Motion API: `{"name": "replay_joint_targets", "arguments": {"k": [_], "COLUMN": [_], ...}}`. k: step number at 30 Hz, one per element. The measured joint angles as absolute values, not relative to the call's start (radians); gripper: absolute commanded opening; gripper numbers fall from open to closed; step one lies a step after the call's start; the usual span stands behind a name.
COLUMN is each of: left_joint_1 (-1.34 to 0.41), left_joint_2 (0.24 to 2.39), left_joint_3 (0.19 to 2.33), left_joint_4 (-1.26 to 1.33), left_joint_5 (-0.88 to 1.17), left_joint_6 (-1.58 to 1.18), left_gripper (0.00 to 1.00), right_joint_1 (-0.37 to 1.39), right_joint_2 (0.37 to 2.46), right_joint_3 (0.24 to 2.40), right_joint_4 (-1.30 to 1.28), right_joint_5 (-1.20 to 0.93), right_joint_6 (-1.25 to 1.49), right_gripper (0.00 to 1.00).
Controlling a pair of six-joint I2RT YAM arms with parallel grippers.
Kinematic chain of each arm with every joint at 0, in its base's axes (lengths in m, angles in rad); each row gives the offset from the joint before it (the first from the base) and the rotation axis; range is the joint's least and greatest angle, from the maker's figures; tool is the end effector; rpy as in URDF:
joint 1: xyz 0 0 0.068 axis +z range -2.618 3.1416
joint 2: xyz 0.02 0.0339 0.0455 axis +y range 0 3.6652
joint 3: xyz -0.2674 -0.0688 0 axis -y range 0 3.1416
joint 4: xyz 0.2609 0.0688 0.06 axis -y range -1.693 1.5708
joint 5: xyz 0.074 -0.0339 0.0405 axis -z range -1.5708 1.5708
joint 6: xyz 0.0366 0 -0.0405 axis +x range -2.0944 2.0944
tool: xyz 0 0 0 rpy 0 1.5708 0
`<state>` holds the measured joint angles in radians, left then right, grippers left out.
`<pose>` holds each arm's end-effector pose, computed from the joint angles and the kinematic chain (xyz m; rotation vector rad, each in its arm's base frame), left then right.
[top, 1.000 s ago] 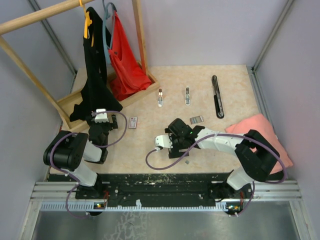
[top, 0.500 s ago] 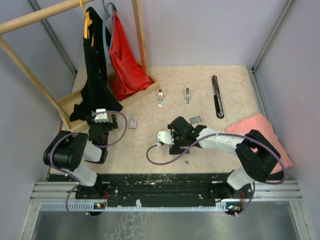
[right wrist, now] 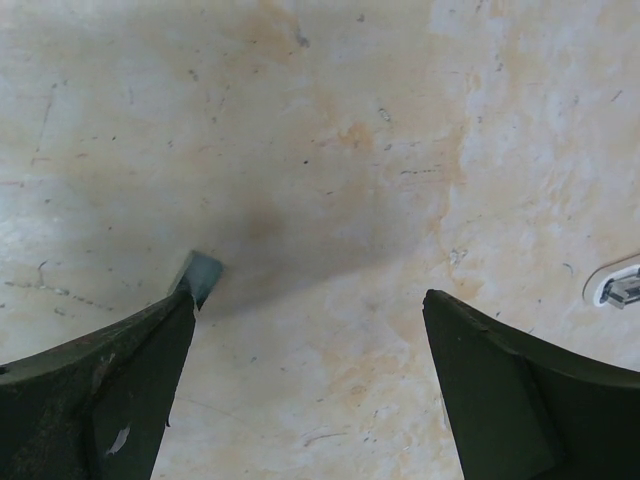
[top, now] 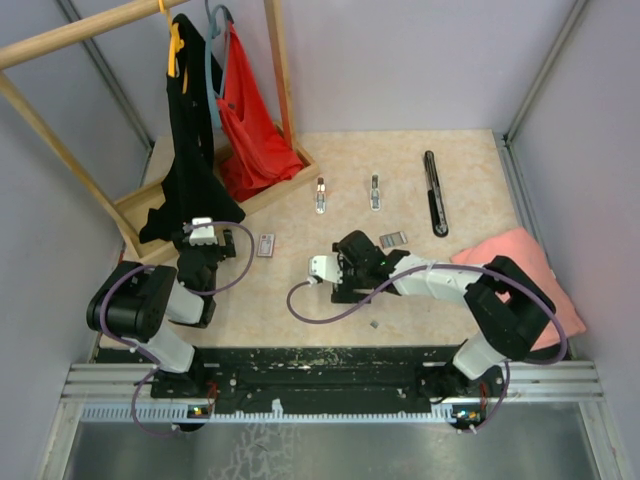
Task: Unload the staples from the stapler
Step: Pick up the staple from the center of the board.
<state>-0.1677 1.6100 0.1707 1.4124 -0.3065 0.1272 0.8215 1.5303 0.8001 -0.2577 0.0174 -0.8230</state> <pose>0.2316 -0.0280 0.1270 -0.0029 1.6005 0.2132 0.2078 0.2225 0.1590 -1.8701 1.7462 -0.0228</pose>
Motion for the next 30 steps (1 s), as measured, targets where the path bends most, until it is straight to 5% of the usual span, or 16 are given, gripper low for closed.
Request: {"name": "replay_joint_targets", "arguments": {"k": [12, 30], "left_joint_1": [-0.167, -0.168], "left_joint_2": [1.61, 1.61], "left_joint_3": [0.171, 0.171], "left_joint_4": [1.412, 1.412], "left_joint_5": [-0.307, -0.307], "left_joint_6": [0.127, 0.127], "left_gripper": [1.0, 1.0], "right_joint_1": [0.82, 0.724], "right_joint_2": [1.55, 1.567], "right_joint_3": [0.806, 1.15], "right_joint_4": [-0.2, -0.653], "right_joint_5": [0.07, -0.201], "right_joint_6": [-0.808, -0.808], "right_gripper": [0.99, 0.86]}}
